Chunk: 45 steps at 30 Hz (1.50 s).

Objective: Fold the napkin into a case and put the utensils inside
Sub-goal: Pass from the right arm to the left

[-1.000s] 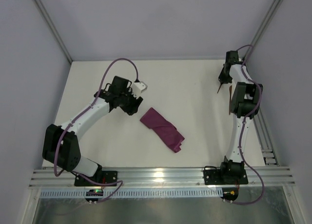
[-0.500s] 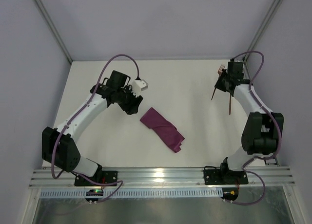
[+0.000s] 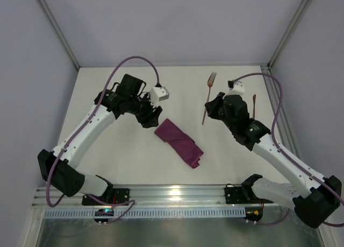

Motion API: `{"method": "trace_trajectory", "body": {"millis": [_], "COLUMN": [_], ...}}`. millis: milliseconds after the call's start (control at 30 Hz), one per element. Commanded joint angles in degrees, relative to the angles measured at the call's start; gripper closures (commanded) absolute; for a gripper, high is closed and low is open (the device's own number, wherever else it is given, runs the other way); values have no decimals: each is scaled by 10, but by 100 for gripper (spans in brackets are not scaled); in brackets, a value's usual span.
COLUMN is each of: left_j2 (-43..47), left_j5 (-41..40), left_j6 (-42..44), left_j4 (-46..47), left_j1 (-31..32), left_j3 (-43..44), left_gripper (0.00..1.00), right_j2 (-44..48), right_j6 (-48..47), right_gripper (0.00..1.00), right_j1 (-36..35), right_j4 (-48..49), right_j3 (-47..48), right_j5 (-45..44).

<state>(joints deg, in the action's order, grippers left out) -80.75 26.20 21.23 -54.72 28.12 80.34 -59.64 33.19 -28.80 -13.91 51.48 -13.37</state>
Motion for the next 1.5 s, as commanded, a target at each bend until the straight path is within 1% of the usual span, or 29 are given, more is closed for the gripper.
{"method": "trace_trajectory", "body": {"millis": [0,33,67,100,167,300,400,467,600,700,733,800,833,900,933,1000,1033,1200,1300,1333,1367,1433,1467], "left_j2": [-4,-4,-3,-1,8,27,33,37,38,31,28,18,17,17,18,19,17,11,14,15,19,24,25], "left_j5": [23,28,43,48,53,66,90,89,71,20,5,1,-1,-7,-11,-18,-18,-20,-22,-24,-23,-19,-13], "left_j6": [-15,-20,-30,-37,-51,-70,-87,-104,-140,-151,-152,-154,-158,-169,-170,-172,-171,-164,-154,-145,-139,-120,-113], "left_j4": [0,4,8,21,38,66,72,98,138,162,167,176,181,196,199,200,198,190,175,169,160,150,139], "left_j1": [47,54,57,60,61,65,66,65,66,67,66,66,66,66,66,65,65,66,65,65,62,56,50], "left_j3": [33,39,42,44,42,32,20,0,-20,-29,-30,-32,-33,-33,-32,-28,-24,-29,-34,-35,-38,-51,-54], "left_gripper": [46,46,45,45,43,40,39,38,37,39,41,46,54,65,76,87,99,100,100,100,100,100,100], "right_j2": [7,1,-18,-28,-49,-95,-117,-121,-130,-133,-133,-132,-132,-131,-130,-122,-118,-99,-87,-72,-59,-18,-2], "right_j6": [71,72,72,70,72,88,99,116,137,152,155,165,168,181,184,190,192,187,132,109,43,-41,-151], "right_gripper": [97,97,97,97,97,97,97,97,97,97,97,97,97,97,97,97,97,97,96,91,78,70,65], "right_j1": [-82,-103,-144,-162,-196,-224,-241,-247,-260,-265,-265,-267,-267,-267,-267,-267,-268,-268,-268,-268,-268,-268,-268], "right_j4": [38,45,48,51,65,111,131,156,187,206,211,215,216,220,224,231,232,236,252,251,234,211,202], "right_j3": [11,26,36,47,72,97,107,102,100,93,91,85,81,66,58,38,33,4,-16,-18,-20,-21,-23], "right_j5": [-94,-106,-118,-135,-140,-126,-132,-145,-169,-165,-163,-153,-149,-136,-133,-128,-127,-121,-98,-89,-77,-64,-39]}}
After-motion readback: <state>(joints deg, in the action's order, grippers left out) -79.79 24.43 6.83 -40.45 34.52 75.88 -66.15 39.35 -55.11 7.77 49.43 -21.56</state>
